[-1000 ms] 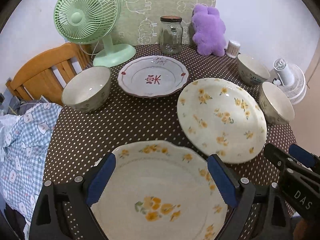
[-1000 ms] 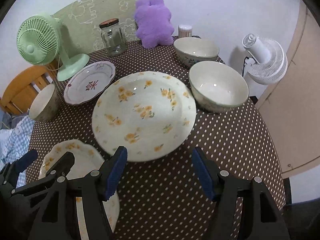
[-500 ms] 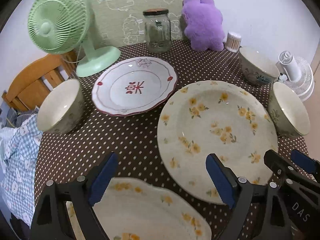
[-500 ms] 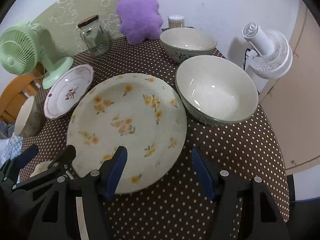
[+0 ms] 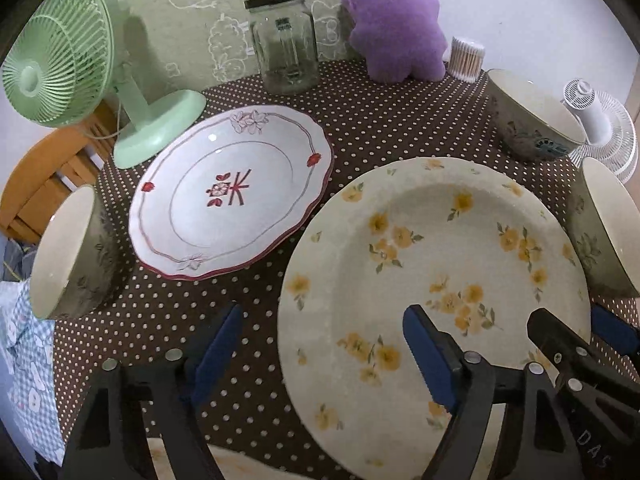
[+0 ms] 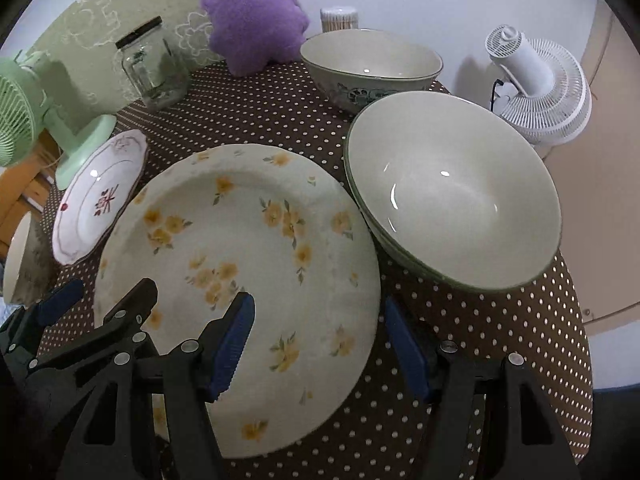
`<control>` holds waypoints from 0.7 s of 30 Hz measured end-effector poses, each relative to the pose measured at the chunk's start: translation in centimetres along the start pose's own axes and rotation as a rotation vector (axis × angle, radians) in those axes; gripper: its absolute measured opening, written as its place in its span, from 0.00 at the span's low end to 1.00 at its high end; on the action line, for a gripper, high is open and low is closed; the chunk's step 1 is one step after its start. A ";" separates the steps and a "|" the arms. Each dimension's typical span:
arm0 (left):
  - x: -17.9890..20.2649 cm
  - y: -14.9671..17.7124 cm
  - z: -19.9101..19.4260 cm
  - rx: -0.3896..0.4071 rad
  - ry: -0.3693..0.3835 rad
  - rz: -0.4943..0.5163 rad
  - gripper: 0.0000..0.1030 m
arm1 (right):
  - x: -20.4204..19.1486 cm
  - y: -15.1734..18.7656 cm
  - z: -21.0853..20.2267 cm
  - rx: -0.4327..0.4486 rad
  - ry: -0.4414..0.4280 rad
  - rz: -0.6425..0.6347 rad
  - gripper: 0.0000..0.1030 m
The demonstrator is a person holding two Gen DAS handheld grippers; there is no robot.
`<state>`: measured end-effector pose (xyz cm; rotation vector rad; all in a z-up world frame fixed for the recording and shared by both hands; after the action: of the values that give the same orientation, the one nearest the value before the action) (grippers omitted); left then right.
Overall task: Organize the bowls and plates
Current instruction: 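Lower the held plate onto the other yellow-floral plate with both tools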
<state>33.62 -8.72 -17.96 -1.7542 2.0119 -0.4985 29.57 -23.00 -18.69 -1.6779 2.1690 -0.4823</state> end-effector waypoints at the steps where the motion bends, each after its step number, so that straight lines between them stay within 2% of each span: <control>1: 0.1 -0.1 0.1 -0.004 0.004 -0.001 0.76 | 0.0 -0.1 0.2 0.001 0.004 -0.002 0.68; 6: 0.3 -0.6 1.2 -0.026 0.008 0.007 0.72 | -0.1 -0.3 1.2 -0.013 0.004 0.009 0.68; 14: 0.7 -1.7 1.7 -0.010 0.022 0.034 0.71 | 0.4 -0.8 2.4 -0.014 0.010 0.041 0.68; 17: 1.1 -1.8 1.8 -0.019 0.047 0.032 0.69 | 0.5 -1.0 2.7 -0.030 0.009 0.051 0.61; 21: 1.1 -1.9 1.8 -0.034 0.041 0.024 0.69 | 0.4 -1.0 2.8 -0.032 0.020 0.034 0.59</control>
<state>36.03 -10.08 -18.55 -1.7513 2.0785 -0.5000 31.64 -23.79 -20.72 -1.6565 2.2272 -0.4588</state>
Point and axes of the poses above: each gripper's, at about its wrist camera, not at the fingertips, and z roughly the way its jaws point, x to its right, y to its underside, the point moved 5 cm from there along z, roughly the way its jaws point, and after that the axes turned 4 degrees about x, right-handed, at the moved point
